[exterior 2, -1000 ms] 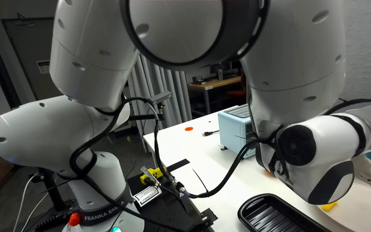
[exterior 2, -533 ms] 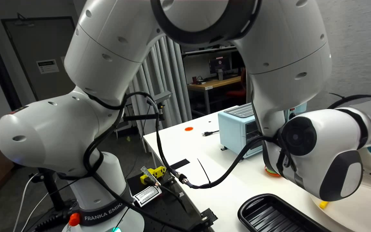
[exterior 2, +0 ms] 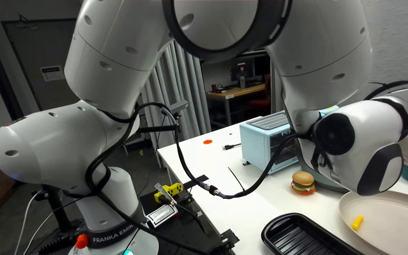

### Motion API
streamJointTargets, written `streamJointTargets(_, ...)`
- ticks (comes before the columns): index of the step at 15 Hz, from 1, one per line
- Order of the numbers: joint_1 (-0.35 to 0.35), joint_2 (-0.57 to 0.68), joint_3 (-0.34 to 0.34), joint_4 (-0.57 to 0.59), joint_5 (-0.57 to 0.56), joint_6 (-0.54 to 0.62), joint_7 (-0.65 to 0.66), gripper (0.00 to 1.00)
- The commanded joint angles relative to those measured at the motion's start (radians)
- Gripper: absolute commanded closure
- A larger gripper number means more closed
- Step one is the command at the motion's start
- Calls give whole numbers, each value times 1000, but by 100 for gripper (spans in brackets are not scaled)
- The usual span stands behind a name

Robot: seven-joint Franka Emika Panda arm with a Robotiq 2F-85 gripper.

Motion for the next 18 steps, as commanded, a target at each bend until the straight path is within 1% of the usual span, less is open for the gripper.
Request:
streamJointTargets(1, -110, 67, 137, 64, -72, 23, -42, 47)
streamJointTargets(4, -180, 101, 221, 73, -132, 23, -65, 47)
streamJointTargets(7, -227, 128, 268, 61, -166, 23, -94, 47)
streamJointTargets(9, -246, 143, 286, 53, -181, 23, -112, 47)
streamJointTargets(14, -256, 162, 302, 45, -163, 23, -142, 47)
streamJointTargets(15, -249, 157, 296, 43, -149, 23, -142, 47)
streamJointTargets(16, -232, 142, 276, 35, -123, 23, -136, 47)
streamJointTargets(18, -221, 121, 268, 27, -64, -19, -144, 47)
